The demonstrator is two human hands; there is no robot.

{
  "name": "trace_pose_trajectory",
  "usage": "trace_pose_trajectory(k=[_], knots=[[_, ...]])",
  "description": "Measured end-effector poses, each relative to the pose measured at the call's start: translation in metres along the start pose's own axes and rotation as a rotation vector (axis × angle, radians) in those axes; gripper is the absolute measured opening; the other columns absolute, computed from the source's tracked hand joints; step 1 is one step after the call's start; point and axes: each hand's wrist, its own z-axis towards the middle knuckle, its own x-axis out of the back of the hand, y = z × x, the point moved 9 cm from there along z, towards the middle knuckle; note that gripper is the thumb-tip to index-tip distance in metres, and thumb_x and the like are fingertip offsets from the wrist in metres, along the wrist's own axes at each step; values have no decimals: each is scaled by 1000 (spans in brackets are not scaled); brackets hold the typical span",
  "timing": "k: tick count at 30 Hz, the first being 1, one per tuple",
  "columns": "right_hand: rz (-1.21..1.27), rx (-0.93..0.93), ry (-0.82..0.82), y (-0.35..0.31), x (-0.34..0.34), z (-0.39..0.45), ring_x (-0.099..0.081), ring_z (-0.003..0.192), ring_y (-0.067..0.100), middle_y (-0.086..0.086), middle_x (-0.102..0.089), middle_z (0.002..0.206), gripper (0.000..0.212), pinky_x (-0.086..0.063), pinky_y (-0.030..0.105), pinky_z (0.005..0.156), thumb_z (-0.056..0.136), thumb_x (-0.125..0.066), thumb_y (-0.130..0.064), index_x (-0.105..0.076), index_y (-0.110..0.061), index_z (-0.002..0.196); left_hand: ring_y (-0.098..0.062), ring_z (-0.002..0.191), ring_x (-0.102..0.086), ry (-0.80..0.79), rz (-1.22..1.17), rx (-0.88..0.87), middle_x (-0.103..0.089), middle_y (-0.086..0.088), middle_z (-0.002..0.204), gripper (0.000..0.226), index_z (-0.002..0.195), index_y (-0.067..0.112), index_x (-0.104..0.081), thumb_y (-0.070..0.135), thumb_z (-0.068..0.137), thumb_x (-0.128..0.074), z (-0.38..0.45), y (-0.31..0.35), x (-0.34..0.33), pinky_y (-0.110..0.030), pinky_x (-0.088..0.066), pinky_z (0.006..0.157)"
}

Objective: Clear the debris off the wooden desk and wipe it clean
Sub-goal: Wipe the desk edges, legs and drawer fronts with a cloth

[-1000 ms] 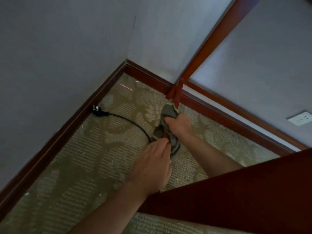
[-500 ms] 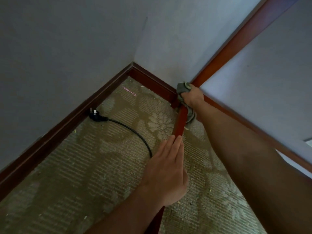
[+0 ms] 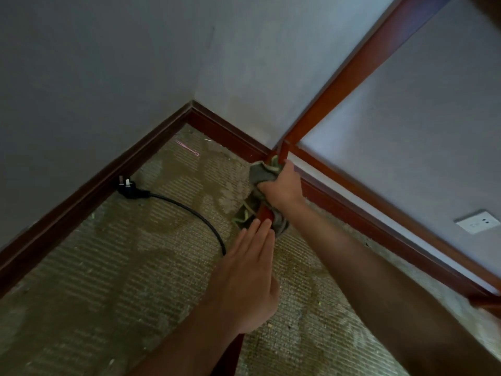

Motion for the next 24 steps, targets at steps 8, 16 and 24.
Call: trace_pose_trajectory(k=[8, 16, 24], knots=[[-28, -287, 333, -10, 30, 86, -62, 114, 36, 20, -35, 144, 62, -58, 41, 92, 93, -72, -16, -35, -2, 140, -11, 151, 35, 56, -26, -35, 31, 2, 169, 78, 163, 13, 15, 39, 106, -31, 0, 1, 0, -30, 23, 119], [-132, -274, 250, -13, 23, 84, -63, 116, 34, 21, -50, 139, 64, -59, 38, 90, 92, -73, -25, -41, 0, 141, -10, 151, 35, 9, -5, -17, 32, 2, 168, 77, 163, 13, 17, 34, 109, -33, 2, -1, -3, -31, 20, 124], [-180, -272, 145, 6, -8, -52, -64, 111, 35, 20, -59, 128, 59, -55, 38, 82, 87, -74, -35, -47, -5, 131, -21, 142, -47, 304, -184, 198, -46, -7, 157, 54, 153, 8, -45, 26, 104, -34, -20, -22, 22, -32, -40, 115]])
